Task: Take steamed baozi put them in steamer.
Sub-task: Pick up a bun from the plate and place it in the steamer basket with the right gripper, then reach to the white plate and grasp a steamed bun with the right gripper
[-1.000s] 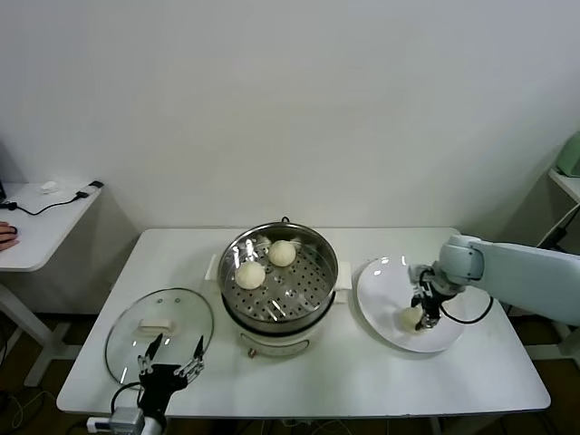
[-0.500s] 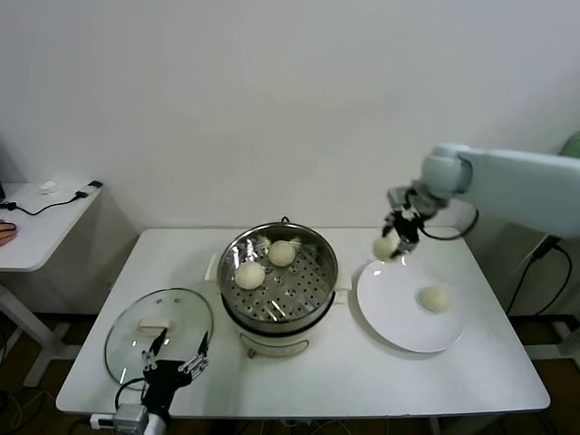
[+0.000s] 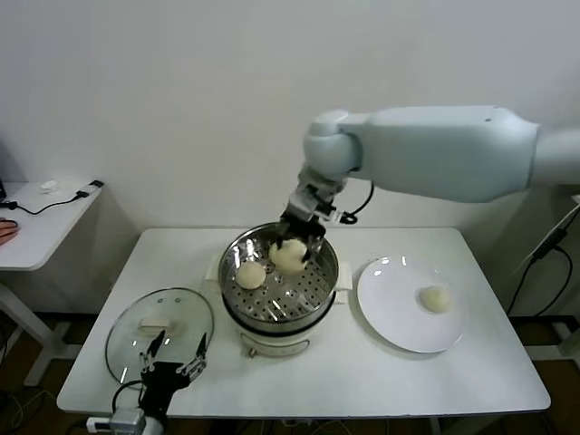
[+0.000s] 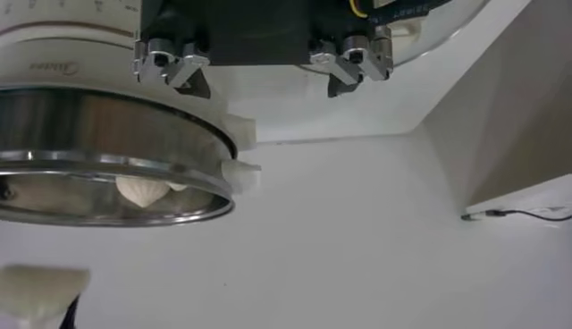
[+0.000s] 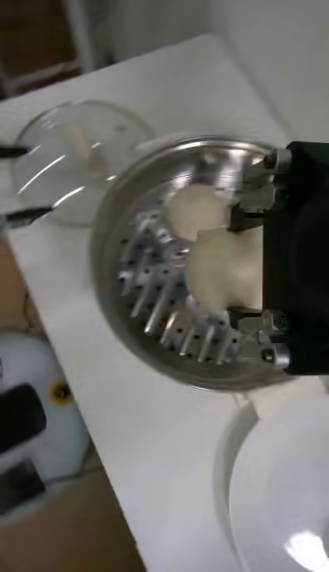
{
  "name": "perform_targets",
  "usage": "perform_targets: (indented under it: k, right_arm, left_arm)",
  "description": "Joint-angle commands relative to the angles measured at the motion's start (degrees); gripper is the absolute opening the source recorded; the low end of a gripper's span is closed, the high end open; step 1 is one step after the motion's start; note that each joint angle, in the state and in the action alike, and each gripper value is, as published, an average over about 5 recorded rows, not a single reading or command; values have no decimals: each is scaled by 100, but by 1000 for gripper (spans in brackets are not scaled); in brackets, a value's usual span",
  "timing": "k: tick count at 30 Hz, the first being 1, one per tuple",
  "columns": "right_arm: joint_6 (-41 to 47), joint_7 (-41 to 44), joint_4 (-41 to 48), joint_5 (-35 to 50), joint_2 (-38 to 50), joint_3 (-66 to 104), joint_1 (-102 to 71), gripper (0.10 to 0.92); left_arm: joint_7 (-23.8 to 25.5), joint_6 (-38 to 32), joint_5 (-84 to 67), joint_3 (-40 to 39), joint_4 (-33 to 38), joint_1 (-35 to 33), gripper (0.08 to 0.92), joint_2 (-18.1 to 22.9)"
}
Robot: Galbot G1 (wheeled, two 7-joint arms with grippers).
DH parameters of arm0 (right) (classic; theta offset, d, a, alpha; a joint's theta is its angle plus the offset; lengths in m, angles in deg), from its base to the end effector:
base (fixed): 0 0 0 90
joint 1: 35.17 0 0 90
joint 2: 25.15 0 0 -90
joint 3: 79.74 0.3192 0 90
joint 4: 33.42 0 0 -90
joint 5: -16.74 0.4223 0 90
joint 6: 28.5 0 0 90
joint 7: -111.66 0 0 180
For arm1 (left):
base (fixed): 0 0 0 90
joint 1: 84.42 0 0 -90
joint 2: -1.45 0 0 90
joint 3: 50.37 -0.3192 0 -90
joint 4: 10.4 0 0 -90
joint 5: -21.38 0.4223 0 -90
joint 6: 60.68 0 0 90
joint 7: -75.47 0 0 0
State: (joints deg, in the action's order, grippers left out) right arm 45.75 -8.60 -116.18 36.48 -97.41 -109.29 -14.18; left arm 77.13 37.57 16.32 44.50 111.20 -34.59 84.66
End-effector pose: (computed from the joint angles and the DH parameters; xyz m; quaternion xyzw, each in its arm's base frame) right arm 0.5089 0.2336 -0.0261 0.6911 -0.1798 0.6988 0.0413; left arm 0.2135 0.0419 -0.3027 -0.0094 -0.9892 -0.0265 0.1439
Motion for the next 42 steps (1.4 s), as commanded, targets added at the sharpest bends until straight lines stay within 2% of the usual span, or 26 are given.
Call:
perform_targets:
  k: [1,11,17,20,24,30,35,38,42]
  right_arm:
    - [-1135,-196,-2,-1513,-662,97,-1007,585]
    - [-1018,-812,367,-2251,-655,102,-1628,585]
    - [-980,-956,475,-2281,-659,174,-1664,606]
    - [-1001,-779,421,-1931,-606,198,-1509,676]
    - [-1116,-132,348,-1107,-410,204,-924,780]
    - [-1018,466,781,323,184,-149,194,822]
    - [22,472,1333,1164,1201,-982,922,823]
    - [973,468,1398,1215,1930,-1429,1061,823]
    - [1749,403,1371,1089,2792,-1784,741,823]
  left_arm:
    - [-18,-32,-19,39,-2,-39,823,-9]
    - [-31,-24,-15,37,-14,-22,823,10]
    - [-34,-15,-7,31,-1,-11,823,22]
    - [-31,-14,-4,27,19,-20,823,23]
    - [-24,-16,-2,18,57,-38,823,25]
    - [-5,-12,8,-20,128,-52,823,44]
    - [5,-9,2,-54,148,-33,823,50]
    - [8,-16,-12,-62,123,-9,823,39]
    - [12,-36,-33,-53,63,14,823,20]
